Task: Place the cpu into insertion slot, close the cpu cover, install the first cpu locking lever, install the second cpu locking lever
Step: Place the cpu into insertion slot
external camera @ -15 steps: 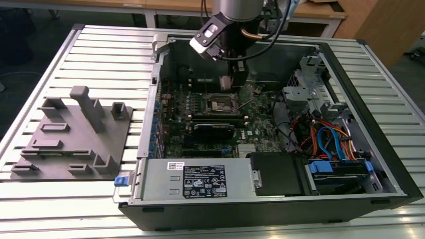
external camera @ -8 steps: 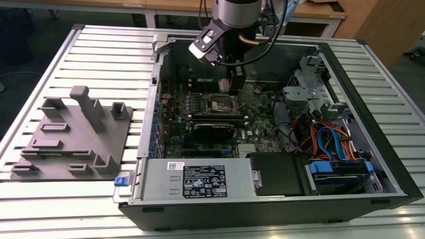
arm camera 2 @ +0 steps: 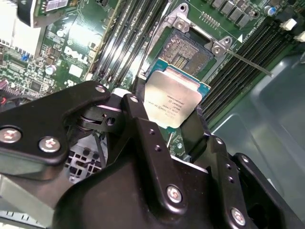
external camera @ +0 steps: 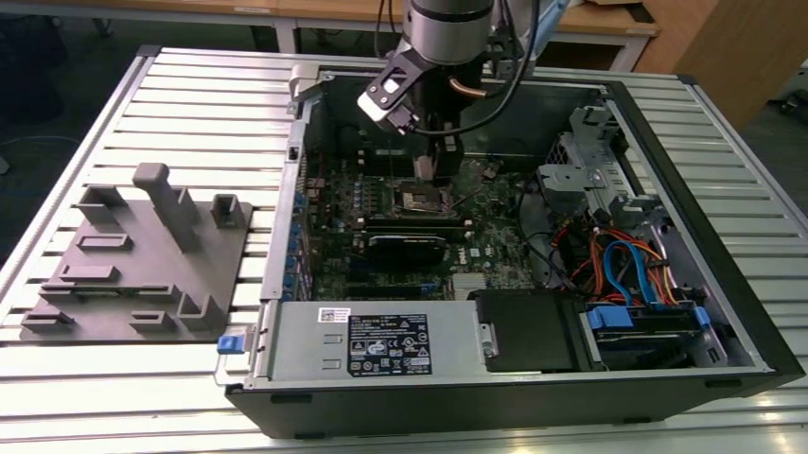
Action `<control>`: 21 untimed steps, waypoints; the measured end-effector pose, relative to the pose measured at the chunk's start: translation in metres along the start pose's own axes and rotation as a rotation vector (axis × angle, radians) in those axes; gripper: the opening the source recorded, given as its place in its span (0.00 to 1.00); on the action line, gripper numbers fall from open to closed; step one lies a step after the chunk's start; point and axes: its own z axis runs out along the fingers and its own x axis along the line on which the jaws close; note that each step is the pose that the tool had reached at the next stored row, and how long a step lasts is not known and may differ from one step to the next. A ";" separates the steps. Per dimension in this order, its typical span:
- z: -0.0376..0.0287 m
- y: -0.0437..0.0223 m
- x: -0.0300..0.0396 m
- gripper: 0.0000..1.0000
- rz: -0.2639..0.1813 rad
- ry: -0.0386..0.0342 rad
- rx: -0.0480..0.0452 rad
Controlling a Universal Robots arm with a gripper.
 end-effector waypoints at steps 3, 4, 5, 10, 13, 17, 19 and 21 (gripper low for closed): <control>0.0053 -0.0009 0.0003 0.54 0.000 -0.0001 -0.0012; 0.0071 -0.0011 0.0004 0.54 0.000 0.0000 -0.0013; 0.0082 -0.0012 0.0004 0.54 0.000 0.0002 -0.0015; 0.0089 -0.0014 0.0004 0.54 0.000 0.0007 -0.0013; 0.0089 -0.0014 0.0004 0.54 0.000 0.0006 -0.0013; 0.0092 -0.0014 0.0004 0.54 0.000 0.0008 -0.0015; 0.0102 -0.0015 0.0004 0.54 0.000 0.0009 -0.0015; 0.0125 -0.0017 0.0003 0.54 0.000 0.0007 -0.0013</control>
